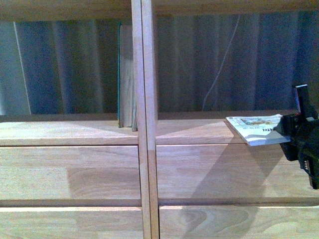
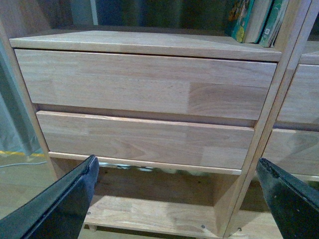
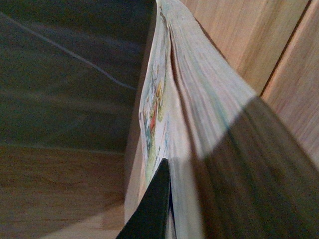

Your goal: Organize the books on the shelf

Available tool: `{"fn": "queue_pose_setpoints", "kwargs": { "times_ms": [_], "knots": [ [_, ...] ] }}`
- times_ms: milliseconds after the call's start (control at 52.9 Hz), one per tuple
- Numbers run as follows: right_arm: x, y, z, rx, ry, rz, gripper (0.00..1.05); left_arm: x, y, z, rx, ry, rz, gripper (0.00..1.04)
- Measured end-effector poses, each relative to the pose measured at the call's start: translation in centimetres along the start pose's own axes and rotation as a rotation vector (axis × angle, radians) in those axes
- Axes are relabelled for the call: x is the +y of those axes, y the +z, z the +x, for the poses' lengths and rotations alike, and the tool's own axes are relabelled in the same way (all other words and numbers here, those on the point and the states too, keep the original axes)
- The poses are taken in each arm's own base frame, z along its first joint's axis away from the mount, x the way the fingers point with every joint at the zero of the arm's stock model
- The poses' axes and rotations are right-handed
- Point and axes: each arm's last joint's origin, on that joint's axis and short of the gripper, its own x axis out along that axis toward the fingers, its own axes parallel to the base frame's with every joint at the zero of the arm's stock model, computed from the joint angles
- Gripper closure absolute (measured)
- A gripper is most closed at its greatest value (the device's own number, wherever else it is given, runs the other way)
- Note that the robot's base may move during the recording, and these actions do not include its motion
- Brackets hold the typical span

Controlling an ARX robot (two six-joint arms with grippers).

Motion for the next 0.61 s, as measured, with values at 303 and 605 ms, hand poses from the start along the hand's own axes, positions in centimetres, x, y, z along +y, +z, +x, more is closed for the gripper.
{"fn": "queue_pose_setpoints", "kwargs": {
  "times_ms": [303,605],
  "knots": [
    [4.8,3.2,-4.6,0.042,0.177,0.05,0.97,0.4,0.7,0.6,-0.034,-0.132,-0.044,0.07],
    [9.5,3.9,-9.3,0.209,0.392,-0.029,0.97,2.7,8.8,8.9,-0.055,-0.368,-0.171,0.07]
  ]
}}
